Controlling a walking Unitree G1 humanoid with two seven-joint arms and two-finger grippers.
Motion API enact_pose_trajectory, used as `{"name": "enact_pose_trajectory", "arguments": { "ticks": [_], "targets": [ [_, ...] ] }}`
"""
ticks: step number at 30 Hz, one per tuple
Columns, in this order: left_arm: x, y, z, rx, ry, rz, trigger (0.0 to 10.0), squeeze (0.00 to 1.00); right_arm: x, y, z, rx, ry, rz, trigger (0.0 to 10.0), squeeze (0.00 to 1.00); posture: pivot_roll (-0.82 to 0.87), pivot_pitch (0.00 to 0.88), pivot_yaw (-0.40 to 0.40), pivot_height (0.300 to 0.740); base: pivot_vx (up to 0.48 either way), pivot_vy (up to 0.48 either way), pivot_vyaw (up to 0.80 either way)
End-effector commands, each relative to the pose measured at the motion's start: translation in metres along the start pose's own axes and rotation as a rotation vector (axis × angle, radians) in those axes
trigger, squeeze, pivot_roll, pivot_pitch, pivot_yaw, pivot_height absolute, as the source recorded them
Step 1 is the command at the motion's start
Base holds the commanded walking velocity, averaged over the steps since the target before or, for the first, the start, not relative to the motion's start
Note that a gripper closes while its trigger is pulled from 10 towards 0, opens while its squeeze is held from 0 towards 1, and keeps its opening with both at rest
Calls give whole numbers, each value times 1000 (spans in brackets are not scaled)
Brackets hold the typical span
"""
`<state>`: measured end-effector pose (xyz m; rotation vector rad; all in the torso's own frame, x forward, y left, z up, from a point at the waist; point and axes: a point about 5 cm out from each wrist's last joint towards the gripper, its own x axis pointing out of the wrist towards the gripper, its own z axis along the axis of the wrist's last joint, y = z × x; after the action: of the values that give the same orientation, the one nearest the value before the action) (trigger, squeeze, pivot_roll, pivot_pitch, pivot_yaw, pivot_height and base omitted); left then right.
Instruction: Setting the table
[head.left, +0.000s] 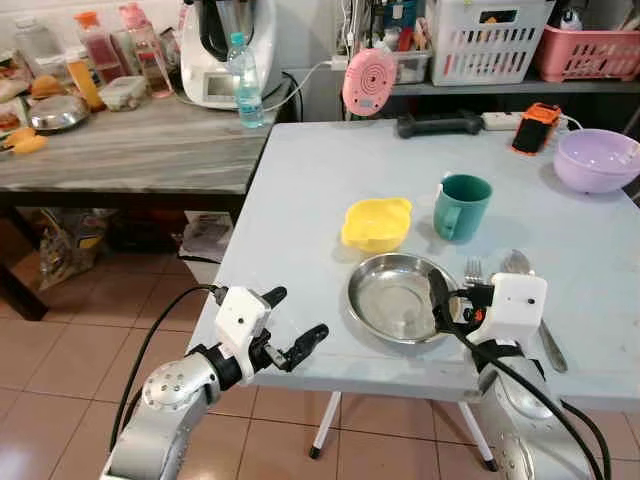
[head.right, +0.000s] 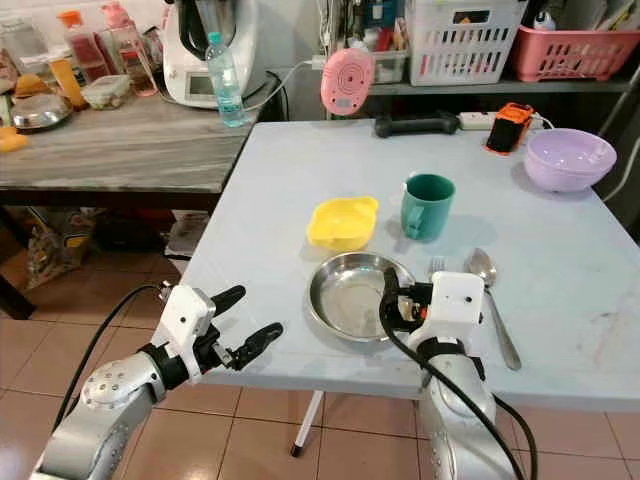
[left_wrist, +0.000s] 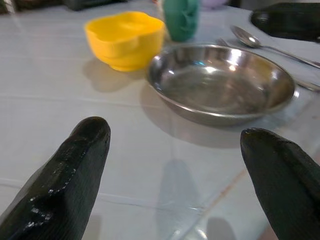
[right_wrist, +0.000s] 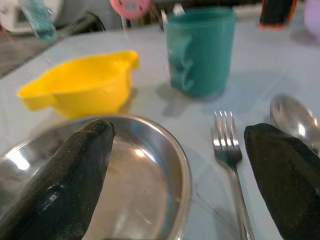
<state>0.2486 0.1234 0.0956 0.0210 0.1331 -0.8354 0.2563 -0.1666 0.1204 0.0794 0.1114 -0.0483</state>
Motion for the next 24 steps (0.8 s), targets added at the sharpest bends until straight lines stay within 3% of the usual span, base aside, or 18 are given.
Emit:
{"name": "enact_pose_trajectory", "arguments": {
  "ticks": [1,11,16,17,18,19,20,24],
  "targets": [
    [0,0,6,16,-2,-31,10000,0,3,2,-2,16,35,8,10000,0,-95,32,75,740,0,0,0],
    [-1,-6,12,-39,8,-137,10000,0,13,3,-2,100,106,-1,10000,0,-98,41,78,740,0,0,0],
    [0,-8,16,-54,7,-157,10000,0,19,5,-8,81,180,-21,10000,0,-99,42,78,740,0,0,0],
    [-1,-8,17,-59,12,-154,10000,0,20,8,-9,107,202,-17,5294,0,-98,44,75,740,0,0,0],
    [-1,-8,17,-59,12,-154,10000,0,20,8,-9,107,202,-17,5294,0,-98,44,75,740,0,0,0],
    [-1,-8,18,-60,15,-156,10000,0,20,10,-9,119,204,-14,1216,0,-96,45,74,740,0,0,0],
    [-1,-8,18,-58,14,-154,10000,0,20,10,-9,116,204,-11,0,0,-95,45,74,740,0,0,0],
    [-2,-9,18,-69,17,-144,10000,0,20,15,-10,143,225,6,0,0,-92,47,72,740,0,0,0]
  ]
}}
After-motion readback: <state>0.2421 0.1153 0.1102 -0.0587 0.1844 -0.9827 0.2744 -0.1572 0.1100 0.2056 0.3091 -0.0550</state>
